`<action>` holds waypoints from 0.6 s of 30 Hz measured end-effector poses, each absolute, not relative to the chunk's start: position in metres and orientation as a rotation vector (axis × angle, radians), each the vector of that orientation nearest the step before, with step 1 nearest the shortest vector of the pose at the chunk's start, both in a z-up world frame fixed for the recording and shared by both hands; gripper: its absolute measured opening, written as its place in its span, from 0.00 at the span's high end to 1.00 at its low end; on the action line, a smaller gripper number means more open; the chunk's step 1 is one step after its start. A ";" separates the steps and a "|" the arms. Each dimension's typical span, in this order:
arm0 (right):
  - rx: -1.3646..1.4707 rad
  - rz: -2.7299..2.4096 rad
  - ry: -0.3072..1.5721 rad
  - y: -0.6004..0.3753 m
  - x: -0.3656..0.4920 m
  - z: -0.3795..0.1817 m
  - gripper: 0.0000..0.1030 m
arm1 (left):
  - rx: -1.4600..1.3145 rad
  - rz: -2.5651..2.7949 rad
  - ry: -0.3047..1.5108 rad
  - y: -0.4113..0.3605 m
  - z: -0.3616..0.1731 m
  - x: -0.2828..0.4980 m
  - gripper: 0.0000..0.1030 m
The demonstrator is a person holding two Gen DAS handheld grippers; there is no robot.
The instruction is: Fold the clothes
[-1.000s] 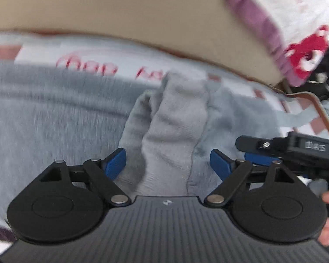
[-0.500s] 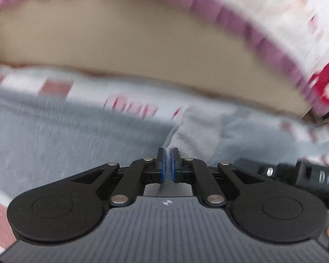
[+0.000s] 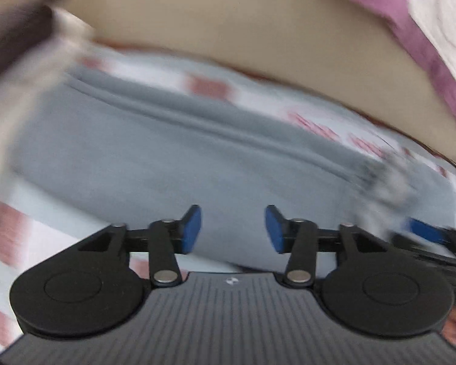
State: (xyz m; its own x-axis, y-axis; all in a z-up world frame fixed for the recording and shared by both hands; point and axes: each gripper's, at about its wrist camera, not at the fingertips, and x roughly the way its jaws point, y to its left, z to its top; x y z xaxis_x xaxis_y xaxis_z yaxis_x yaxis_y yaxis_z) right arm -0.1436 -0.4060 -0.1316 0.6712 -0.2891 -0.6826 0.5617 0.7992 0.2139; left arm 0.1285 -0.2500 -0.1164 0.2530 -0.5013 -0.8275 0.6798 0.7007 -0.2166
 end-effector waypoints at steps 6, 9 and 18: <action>0.320 -0.447 0.603 -0.371 -0.141 -0.120 0.39 | -0.108 -0.636 1.064 -0.177 -0.128 0.185 0.52; 0.331 -0.486 0.603 -0.370 -0.138 -0.122 0.39 | -0.099 -0.555 1.054 -0.173 -0.140 0.201 0.52; 0.413 -0.544 0.620 -0.390 -0.144 -0.140 0.39 | -0.149 -0.460 1.097 -0.176 -0.179 0.215 0.44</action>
State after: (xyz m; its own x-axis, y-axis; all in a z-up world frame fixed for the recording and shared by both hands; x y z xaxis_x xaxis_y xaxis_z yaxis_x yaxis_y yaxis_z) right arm -0.1442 -0.3903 -0.1404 0.6832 -0.3505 -0.6406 0.5890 0.7831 0.1997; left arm 0.2148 -0.1762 -0.1788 0.3728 -0.4302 -0.8222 0.2852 0.8963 -0.3396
